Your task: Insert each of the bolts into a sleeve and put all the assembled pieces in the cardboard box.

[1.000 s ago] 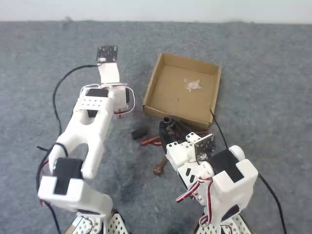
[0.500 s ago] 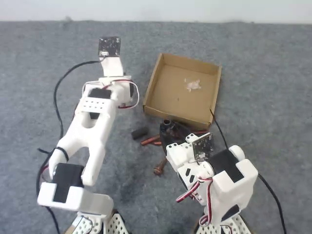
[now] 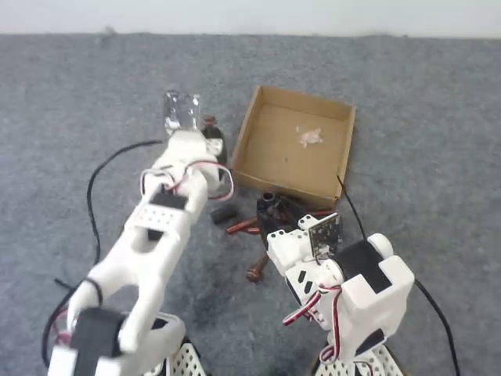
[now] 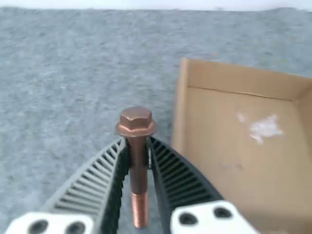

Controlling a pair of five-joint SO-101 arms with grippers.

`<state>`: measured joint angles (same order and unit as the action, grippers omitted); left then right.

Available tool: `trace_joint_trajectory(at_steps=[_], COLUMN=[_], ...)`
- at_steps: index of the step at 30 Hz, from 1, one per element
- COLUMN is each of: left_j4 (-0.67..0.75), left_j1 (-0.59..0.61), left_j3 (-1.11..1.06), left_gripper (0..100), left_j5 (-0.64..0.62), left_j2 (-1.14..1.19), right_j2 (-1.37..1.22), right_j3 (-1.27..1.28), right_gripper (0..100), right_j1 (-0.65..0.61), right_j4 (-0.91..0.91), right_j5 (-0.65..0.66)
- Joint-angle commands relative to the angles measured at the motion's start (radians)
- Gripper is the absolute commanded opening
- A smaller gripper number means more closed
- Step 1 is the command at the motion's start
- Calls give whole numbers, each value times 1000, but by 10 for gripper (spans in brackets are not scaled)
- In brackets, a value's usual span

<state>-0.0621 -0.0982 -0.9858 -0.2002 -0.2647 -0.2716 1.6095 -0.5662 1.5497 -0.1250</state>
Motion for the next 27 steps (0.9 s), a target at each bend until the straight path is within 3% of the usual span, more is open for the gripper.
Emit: trace_joint_trajectory(at_steps=[1, 15, 19, 27], left_j4=[35, 32, -87, -123], left_j1=[-81, -276, -334, -341], left_j3=[-84, -309, -328, -377], left_gripper=[12, 12, 12, 12], left_j5=[0, -3, -3, -3], left_j2=[-196, -626, -760, -890], right_j2=[41, 41, 41, 41], right_j3=[-8, -5, -3, -5], right_gripper=[6, 6, 6, 6], right_j1=[16, 10, 10, 10], right_j4=[-5, -5, -5, 4], right_j5=[17, 17, 17, 17])
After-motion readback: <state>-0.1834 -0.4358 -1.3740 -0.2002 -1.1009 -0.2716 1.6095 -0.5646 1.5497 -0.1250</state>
